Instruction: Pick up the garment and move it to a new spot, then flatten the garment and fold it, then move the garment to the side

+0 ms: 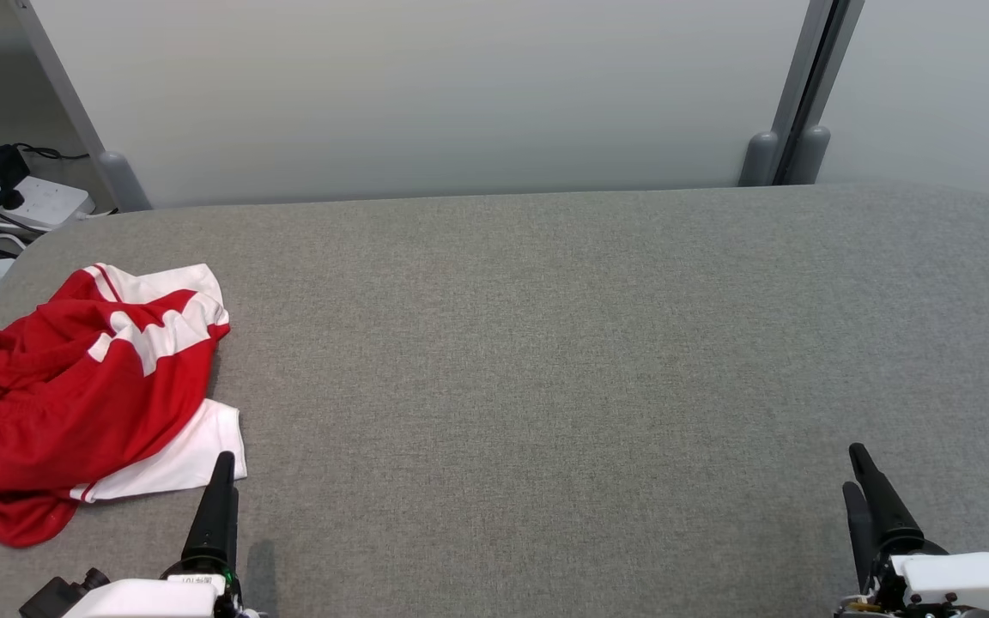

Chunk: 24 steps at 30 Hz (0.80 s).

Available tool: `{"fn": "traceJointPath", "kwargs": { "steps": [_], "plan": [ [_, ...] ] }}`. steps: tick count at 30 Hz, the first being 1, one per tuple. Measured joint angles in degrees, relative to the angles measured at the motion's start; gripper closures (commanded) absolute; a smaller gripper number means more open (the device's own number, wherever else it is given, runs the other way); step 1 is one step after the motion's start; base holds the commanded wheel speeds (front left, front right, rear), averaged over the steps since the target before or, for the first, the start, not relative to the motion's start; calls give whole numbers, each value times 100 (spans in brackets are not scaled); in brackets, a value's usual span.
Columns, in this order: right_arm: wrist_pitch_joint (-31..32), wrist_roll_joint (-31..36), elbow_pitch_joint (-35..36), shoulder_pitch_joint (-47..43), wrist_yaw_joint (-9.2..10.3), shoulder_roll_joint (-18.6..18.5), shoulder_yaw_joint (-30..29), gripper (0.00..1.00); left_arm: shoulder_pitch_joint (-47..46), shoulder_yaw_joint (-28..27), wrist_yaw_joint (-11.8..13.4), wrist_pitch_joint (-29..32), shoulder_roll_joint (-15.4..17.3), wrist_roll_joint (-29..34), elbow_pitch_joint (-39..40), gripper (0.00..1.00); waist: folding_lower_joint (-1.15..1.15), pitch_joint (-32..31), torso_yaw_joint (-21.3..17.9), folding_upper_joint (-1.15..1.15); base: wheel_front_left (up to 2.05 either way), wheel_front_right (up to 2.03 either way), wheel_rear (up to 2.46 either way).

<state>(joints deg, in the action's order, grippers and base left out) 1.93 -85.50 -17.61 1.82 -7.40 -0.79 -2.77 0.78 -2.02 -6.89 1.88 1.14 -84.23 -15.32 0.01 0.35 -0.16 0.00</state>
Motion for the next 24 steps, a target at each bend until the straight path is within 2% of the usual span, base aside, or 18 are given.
{"fn": "traceJointPath", "kwargs": {
  "steps": [24],
  "plan": [
    [-363,1906,237,121,0,-45,520,0,-11,-47,0,-380,-13,2047,396,0,-1,8,9,0,0,0,0]
  ]
}}
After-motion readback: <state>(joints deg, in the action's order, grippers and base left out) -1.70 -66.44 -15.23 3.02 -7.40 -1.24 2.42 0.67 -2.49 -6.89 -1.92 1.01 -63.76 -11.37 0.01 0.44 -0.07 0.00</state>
